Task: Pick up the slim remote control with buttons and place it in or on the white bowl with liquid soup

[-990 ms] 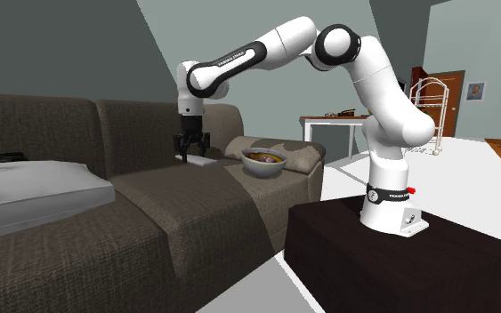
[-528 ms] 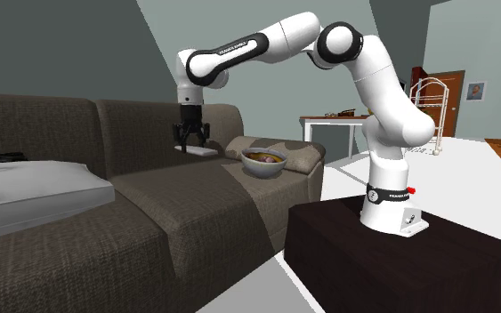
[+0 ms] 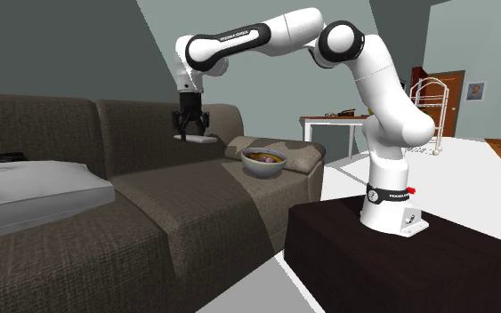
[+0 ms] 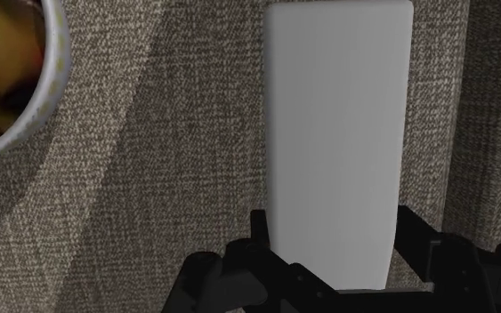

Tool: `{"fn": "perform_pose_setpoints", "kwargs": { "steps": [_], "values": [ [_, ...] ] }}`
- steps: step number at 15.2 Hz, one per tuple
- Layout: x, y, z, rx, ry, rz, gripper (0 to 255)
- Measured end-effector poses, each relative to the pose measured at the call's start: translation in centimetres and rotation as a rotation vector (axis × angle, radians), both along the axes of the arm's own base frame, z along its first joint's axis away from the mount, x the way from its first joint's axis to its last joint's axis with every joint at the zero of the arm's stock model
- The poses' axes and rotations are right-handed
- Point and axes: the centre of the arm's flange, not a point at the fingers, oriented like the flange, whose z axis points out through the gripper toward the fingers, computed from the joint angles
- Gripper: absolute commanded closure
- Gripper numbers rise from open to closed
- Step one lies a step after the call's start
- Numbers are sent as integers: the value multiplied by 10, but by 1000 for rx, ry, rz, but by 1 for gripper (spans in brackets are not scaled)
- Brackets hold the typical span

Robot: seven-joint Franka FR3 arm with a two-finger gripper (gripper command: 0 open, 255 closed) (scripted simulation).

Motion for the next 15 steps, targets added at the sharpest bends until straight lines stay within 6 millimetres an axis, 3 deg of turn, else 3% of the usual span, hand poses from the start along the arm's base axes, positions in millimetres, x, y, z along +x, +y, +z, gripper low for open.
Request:
{"fn": "perform_pose_setpoints", "kwargs": {
  "steps": [2,4,15],
  "values": [
    [-6,1,4,0,0,0,255],
    [-25,-3,7,0,1,0,255],
    [-171,-24,7,0,0,-1,255]
  ]
}}
